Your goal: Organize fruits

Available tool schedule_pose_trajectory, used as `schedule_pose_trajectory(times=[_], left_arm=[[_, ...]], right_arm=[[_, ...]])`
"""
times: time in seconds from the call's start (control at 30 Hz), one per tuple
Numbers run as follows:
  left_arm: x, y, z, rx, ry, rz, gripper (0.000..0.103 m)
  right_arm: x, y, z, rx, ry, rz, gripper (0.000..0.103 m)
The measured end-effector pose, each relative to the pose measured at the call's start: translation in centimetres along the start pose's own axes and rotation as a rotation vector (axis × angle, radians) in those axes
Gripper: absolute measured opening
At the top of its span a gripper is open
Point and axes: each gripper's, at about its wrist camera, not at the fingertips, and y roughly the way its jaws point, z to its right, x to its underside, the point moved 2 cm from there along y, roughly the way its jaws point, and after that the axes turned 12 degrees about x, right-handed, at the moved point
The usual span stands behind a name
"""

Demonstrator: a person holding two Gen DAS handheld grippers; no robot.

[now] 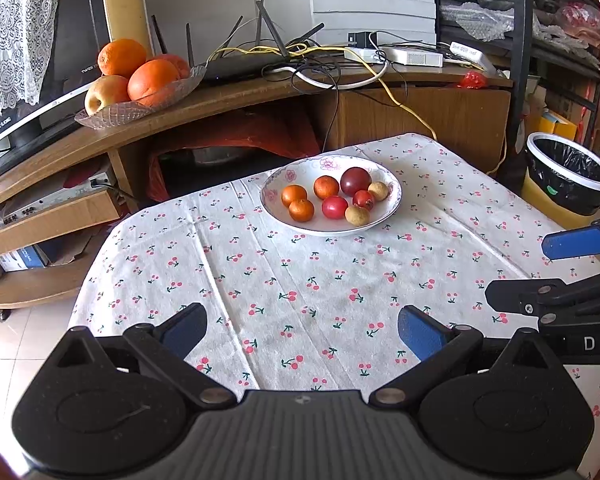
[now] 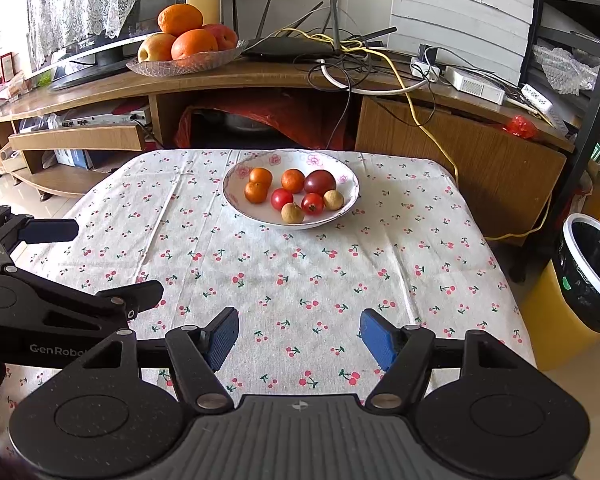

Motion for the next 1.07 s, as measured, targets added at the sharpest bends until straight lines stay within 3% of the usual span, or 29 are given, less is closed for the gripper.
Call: schedule_pose_trajectory(times=[1.07], left_arm=[[0.11,0.1,0.21,-0.02,0.028,0.011,0.103]], right_arm=[[0.24,0.28,-0.01,0.002,-0.005,-0.005,0.063]])
